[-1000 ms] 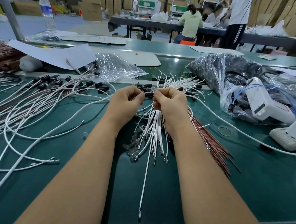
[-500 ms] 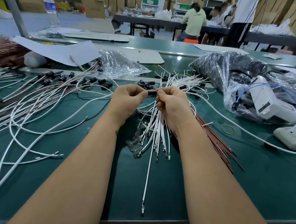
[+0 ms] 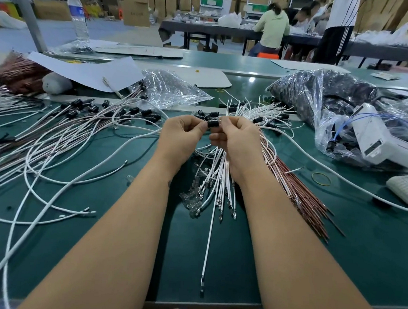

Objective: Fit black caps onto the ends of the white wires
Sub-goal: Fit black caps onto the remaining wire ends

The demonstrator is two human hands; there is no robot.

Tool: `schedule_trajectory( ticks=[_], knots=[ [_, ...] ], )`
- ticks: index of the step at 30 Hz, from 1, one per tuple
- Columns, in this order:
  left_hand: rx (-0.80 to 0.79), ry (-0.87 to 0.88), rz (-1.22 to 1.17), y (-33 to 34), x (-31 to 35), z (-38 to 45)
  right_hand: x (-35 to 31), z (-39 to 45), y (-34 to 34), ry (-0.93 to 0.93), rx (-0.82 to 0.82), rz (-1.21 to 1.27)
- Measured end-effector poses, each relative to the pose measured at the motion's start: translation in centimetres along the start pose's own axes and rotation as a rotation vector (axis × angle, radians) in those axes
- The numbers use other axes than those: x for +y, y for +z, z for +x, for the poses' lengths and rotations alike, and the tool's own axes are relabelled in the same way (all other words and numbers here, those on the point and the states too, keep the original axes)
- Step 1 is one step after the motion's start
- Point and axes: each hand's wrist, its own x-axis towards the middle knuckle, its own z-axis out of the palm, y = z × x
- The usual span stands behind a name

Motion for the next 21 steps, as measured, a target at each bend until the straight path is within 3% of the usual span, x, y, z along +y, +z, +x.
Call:
schedule_trajectory(
  ticks=[3,14,21],
  knots=[
    [0.004,0.0,-0.022,0.04,-0.1,0.1,-0.13,0.01,0.24,0.041,0.027,0.114],
    [-0.076,-0.017,-0.04,-0.4,-0.1,0.12,0.34,-0.19,-0.04,-0.066,0.055,-0.064],
    [-0.052,0.085,-0.037,-0.06,0.07,0.09,-0.18,-0.29,0.33,-0.012,0.048,-0.005]
  ],
)
